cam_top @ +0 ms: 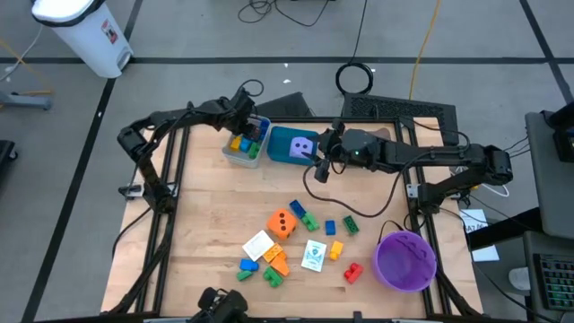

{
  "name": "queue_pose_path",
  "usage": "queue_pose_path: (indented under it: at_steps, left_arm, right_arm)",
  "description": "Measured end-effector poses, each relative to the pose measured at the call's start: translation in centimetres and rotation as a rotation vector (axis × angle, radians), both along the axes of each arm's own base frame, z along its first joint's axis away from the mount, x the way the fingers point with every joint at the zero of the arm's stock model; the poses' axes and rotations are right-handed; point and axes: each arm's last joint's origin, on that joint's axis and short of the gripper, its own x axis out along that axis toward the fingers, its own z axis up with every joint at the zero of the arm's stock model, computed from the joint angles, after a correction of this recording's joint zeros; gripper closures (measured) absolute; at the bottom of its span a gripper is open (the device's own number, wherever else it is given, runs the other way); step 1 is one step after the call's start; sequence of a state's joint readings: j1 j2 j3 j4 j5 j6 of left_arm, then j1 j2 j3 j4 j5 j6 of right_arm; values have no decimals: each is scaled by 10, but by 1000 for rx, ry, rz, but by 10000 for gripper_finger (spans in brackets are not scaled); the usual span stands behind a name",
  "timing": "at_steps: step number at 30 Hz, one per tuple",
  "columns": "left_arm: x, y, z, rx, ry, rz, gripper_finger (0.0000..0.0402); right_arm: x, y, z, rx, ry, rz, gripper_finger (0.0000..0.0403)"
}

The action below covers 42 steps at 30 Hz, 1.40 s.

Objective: Pick & Place Toys
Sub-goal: Put the green game piece into the gray bin

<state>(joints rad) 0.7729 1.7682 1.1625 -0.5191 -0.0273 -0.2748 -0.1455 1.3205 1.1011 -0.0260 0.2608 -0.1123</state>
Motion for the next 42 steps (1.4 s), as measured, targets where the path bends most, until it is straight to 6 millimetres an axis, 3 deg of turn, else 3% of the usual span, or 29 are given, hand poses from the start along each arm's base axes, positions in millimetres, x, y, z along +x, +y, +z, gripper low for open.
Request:
queue_pose_path:
  at_steps: [19, 35, 42]
  left_arm:
    - [-1, 8, 2, 34, -49, 38, 209]
    - [-1, 8, 3, 21, -62, 51, 137]
    - [-5, -2, 29, -40, -198, -22, 143]
  right_arm:
    - [0, 0, -1, 1, 10, 0, 193]
    - [-2, -8, -1, 1, 9, -25, 193]
    - [-2, -8, 0, 1, 4, -26, 193]
